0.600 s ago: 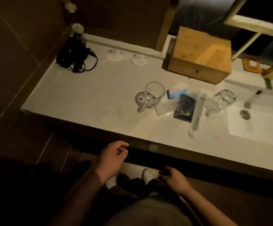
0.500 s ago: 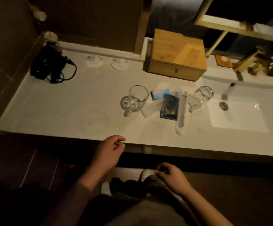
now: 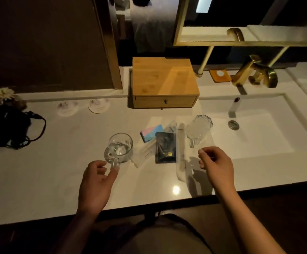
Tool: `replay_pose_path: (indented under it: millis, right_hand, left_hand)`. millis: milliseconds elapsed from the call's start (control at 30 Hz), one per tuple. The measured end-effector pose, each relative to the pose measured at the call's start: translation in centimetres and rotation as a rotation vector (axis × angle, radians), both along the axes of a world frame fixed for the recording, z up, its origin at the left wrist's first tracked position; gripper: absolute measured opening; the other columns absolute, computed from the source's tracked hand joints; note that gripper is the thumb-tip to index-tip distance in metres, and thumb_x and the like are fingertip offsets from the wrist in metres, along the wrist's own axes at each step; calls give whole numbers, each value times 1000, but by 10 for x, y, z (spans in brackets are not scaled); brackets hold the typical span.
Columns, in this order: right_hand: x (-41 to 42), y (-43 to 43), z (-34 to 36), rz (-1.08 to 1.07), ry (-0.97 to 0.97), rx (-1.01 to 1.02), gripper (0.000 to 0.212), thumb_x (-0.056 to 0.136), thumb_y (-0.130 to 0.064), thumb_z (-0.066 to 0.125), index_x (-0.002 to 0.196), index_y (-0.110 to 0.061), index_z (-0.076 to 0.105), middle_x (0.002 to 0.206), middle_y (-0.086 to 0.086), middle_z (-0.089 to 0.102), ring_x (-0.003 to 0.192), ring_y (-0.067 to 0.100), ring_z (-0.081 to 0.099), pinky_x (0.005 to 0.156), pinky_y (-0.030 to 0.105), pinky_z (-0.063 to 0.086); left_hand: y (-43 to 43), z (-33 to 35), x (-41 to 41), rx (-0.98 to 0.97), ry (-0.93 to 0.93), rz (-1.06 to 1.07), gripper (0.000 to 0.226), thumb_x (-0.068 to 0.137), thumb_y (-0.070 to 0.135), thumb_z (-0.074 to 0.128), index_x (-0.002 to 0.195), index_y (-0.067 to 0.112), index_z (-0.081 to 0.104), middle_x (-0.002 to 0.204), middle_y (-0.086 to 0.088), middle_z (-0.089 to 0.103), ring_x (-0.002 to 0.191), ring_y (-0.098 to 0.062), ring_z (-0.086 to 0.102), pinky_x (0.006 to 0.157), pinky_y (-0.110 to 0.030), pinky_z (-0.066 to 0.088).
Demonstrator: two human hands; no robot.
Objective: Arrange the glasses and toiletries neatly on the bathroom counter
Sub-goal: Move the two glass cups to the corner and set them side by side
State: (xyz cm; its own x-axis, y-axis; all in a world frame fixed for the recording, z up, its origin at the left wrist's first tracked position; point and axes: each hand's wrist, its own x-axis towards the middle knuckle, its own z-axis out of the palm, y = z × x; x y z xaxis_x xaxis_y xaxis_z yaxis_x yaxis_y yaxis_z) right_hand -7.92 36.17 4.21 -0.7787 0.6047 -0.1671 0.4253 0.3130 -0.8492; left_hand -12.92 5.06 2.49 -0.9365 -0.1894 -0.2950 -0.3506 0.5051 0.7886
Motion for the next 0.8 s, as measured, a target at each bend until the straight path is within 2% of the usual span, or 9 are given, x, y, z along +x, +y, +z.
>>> replay_pose_path:
  millis: [100,200,300,367,433,500,600,667,800]
  right_hand:
    - [-25,16,-1,-9,1,27,18,86,-48,65,87,-30,64,84,-6,70,77,17,68,75,46,60]
    - [-47,24,-3,20,-44,112,29,84,-51,66,83,-22,62,76,-5,67,69,12,65,62,33,53]
    - [-57,27,-7,36,-90,207,32,85,-49,65,74,-19,61,67,-5,65,62,10,61,56,28,44]
    - [-59,27,-10,33,-102,254,32,86,-49,63,71,-21,60,64,-6,64,62,11,61,55,26,43]
    - [-61,26,-11,25,-120,276,32,88,-48,61,72,-20,61,65,-6,64,61,9,59,54,23,41]
    - [-62,21,-9,24,-147,311,30,90,-45,60,76,-19,62,68,-4,64,61,6,57,53,20,36]
    - [-65,17,-9,1,-159,386,25,93,-35,57,78,-15,61,69,1,63,59,9,52,52,20,33]
    - [-69,16,-10,-37,-169,416,25,94,-28,55,77,-11,60,68,5,61,56,13,48,52,21,32]
    - [-74,21,-8,-90,-188,417,26,95,-23,53,75,-8,59,68,9,62,59,21,51,51,27,32]
  left_hand:
    - [11,-6,-4,12,5,-3,33,71,59,67,94,37,60,102,2,66,79,-18,69,77,-50,59]
    - [17,-12,-8,91,-9,36,32,69,58,68,93,37,64,98,-2,68,80,-23,70,75,-53,60]
    - [22,-11,-10,140,1,47,10,78,40,74,85,40,66,93,-9,68,74,-24,69,70,-44,60]
    - [21,-15,-13,187,-2,29,8,86,26,73,82,31,68,91,-13,68,76,-28,69,66,-39,58]
    - [17,-20,-19,227,-23,3,8,89,22,69,82,26,67,91,-13,68,83,-31,71,63,-36,57]
    - [13,-22,-23,263,-23,-26,13,91,21,67,80,27,69,90,-10,66,81,-28,71,64,-36,58]
    - [12,-22,-28,306,19,-88,28,93,11,63,71,28,70,90,-12,60,77,-28,69,67,-37,60]
    - [11,-24,-34,331,12,-85,33,93,7,61,68,27,71,91,-15,60,77,-29,69,75,-42,60]
    - [2,-31,-47,340,-38,-53,22,90,11,66,73,23,73,87,-2,66,82,-30,72,92,-56,56]
